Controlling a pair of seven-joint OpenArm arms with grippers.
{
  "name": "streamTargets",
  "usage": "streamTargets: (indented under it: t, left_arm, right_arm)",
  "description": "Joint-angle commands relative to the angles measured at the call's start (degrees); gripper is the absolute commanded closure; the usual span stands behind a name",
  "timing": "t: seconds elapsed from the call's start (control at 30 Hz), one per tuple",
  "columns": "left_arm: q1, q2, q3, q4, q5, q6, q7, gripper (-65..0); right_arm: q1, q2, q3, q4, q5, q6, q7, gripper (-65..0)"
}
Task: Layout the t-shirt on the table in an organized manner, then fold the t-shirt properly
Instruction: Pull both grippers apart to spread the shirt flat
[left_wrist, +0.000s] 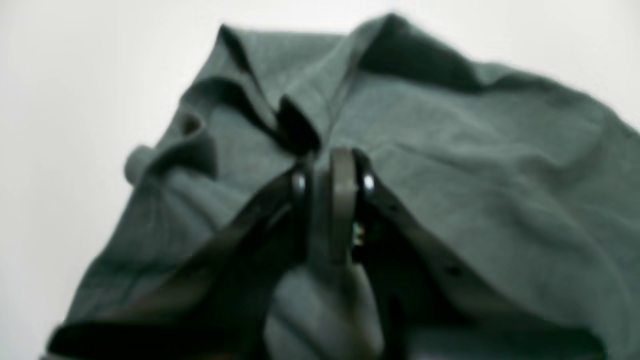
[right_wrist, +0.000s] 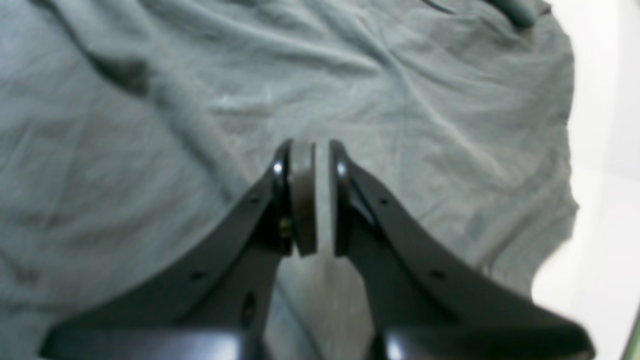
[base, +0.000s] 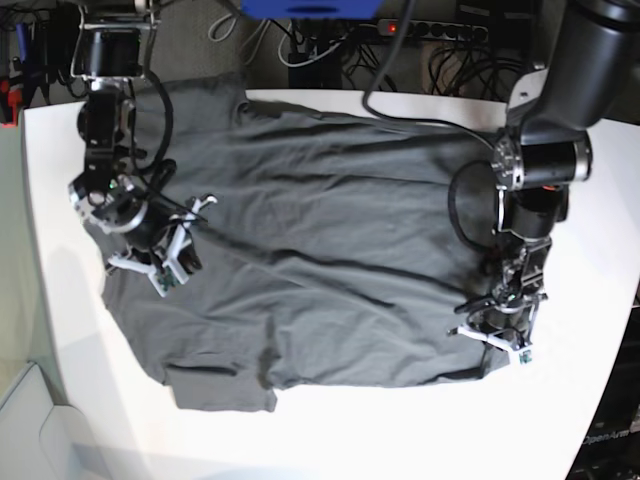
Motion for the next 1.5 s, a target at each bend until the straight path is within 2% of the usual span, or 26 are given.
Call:
streamTargets:
  t: [0.0, 0.13, 0.33, 0.73, 0.83, 0.9, 1.1, 1.2, 1.3, 1.47]
  left_arm:
    - [-2.33, -0.20, -0.04, 0.69, -0.39, -0.26, -2.01, -6.4]
    - [-2.15, 0.15, -0.30, 3.86, -0.65, -0.34, -0.25, -6.4]
    - [2.07, 0.15, -0.39, 17.49, -0.74, -0.34, 12.32, -6.4]
    - [28.09, 0.33, -0.48, 65.40, -0.74, -0.17, 41.86, -6.4]
    - [35.30, 1.03, -0.57, 75.07, -0.74, -0.26, 47.40, -6.4]
    - [40.04, 1.03, -1.80, 80.87, -0.74, -0.34, 50.12, -6.4]
    - [51.03, 1.21, -8.57, 92.65, -0.74, -0.34, 52.67, -6.5]
    - [53.76, 1.21, -10.85, 93.97, -0.74, -0.34, 52.67, -7.5]
    - [54.99, 1.74, -13.31, 93.79, -0.74, -0.34, 52.50, -13.4]
    - [56.04, 5.87, -20.35, 94.15, -0.56, -0.26, 52.76, -32.7]
  right_arm:
    - [-0.02, 0.41, 0.11, 1.98, 0.67, -0.05, 1.30, -3.7]
    - [-3.27, 0.14, -0.24, 4.01, 0.67, -0.05, 1.30, -3.8]
    - [-5.82, -1.97, -0.94, 3.48, 0.59, -0.05, 1.30, -3.7]
    - [-9.07, -2.23, -0.59, 5.32, 0.41, -0.05, 1.30, -4.1]
    - [-10.92, -2.23, -0.42, 6.47, 0.41, -0.05, 1.30, -4.4]
    - [-11.89, -2.40, 1.61, 7.35, 0.41, -0.05, 1.30, -6.8]
    - [-12.94, -3.20, 7.85, 11.39, 0.67, -0.05, 1.30, -25.2]
    - [-14.88, -3.28, 10.57, 13.41, 0.67, -0.05, 1.30, -29.9]
    - [-17.07, -3.72, 11.98, 14.20, 0.76, -0.05, 1.30, -30.6]
    - [-19.80, -5.66, 15.67, 14.38, 0.76, -0.05, 1.30, -30.7]
